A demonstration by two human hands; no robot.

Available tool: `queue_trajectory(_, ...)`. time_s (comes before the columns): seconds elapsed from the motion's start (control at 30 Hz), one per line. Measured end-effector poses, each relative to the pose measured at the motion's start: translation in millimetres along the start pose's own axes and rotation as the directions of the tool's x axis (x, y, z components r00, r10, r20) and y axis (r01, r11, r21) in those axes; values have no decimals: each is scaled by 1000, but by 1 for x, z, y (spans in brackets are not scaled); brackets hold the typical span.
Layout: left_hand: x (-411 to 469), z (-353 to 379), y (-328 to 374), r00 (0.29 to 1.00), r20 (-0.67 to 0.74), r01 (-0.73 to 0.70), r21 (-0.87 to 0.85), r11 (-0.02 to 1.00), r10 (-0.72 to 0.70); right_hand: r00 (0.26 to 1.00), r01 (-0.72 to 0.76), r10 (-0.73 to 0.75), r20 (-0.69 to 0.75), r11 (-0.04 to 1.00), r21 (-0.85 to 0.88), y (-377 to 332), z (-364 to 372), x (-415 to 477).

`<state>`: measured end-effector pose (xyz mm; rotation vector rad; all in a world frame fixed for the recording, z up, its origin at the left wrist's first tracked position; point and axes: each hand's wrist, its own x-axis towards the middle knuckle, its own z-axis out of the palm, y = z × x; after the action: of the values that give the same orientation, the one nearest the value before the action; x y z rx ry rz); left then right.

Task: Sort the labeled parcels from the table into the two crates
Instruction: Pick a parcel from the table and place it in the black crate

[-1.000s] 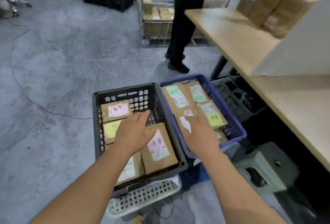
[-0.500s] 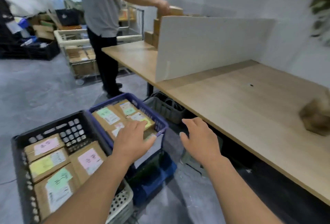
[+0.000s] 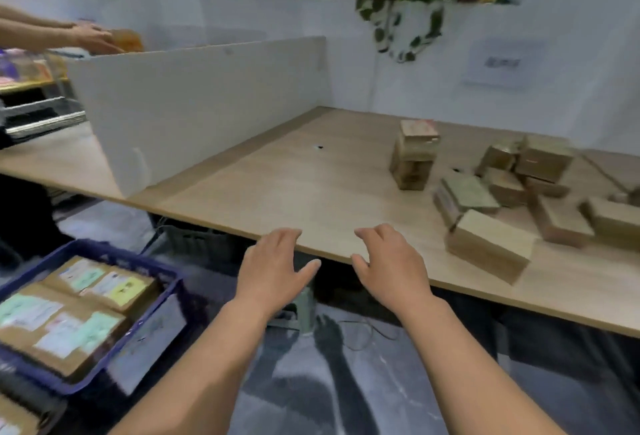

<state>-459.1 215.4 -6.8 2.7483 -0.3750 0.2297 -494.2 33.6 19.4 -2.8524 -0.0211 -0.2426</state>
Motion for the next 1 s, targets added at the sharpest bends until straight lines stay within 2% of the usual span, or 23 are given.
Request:
queue_trajectory(0.2, 39, 38, 73, 982, 64, -173, -48, 984, 176, 982, -182, 181, -50, 983, -9, 78, -18, -10)
queue_trajectory(0.47, 106, 93, 149, 940, 115, -306, -136, 942, 322, 937, -345, 339, -83, 936, -68, 158, -28, 10)
queue_trajectory(0.73, 210, 128, 216, 887, 145, -403, -216, 889, 438, 880, -470, 458, -124, 876, -106, 239, -56, 84)
queue_trajectory(1.0, 329, 157, 263, 864, 136, -454, -205, 867, 484, 863, -499, 483, -151, 861, -100, 310, -65, 182)
